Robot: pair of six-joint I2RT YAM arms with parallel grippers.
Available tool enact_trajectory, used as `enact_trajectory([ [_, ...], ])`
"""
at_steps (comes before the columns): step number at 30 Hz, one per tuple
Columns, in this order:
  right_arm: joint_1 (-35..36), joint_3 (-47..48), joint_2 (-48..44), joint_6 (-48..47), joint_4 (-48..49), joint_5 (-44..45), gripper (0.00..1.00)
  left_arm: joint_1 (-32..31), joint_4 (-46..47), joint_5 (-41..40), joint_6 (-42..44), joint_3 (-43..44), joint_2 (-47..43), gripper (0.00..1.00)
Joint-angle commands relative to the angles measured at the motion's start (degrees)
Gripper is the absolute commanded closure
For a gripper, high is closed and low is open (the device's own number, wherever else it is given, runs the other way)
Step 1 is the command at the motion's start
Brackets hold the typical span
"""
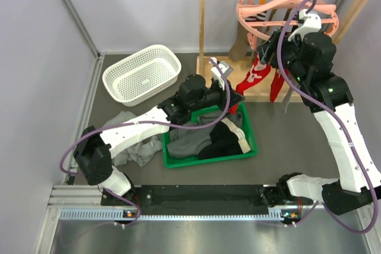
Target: Remove the socks clipped to the hanger
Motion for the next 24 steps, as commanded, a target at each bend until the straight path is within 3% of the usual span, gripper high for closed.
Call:
enact_trajectory([
  [1, -0.39, -0.33, 0.57, -0.05, 2.66, 2.28, 0.41, -0.39, 1.20, 0.62, -0.02, 0.63, -3.10, 1.00],
  [6, -0.30, -0.86, 0.57, 0.13, 3.63, 2.55, 0.46, -0.48, 1.02, 0.71, -0.02, 0.64, -2.92, 1.00],
  [9, -0.31, -1.04, 0.48, 0.04, 4.16, 2.46, 0.63, -0.57, 0.85, 0.80, -0.02, 0.64, -3.01, 1.00],
  [10, -0.30, -1.38, 0.05, -0.05, 4.42, 2.54, 0.74, -0.57, 0.67, 0.62, 0.15, 0.55, -3.01, 1.00],
  [13, -0.39, -2.26, -1.00, -0.14, 5.56, 2.37, 0.90, -0.57, 0.32, 0.18, 0.15, 0.11, -3.36, 1.00],
  [19, -0.39, -4.02, -1.98, -0.05, 6.53, 2.37, 0.93, -0.57, -0.47, -1.84, -0.29, -2.17, -4.59, 1.00],
  [24, -0.30, -5.25, -2.76, 0.74, 6.97, 1.93, 0.86, -0.48, -4.33, -7.89, -0.20, -3.23, -6.52, 1.00],
])
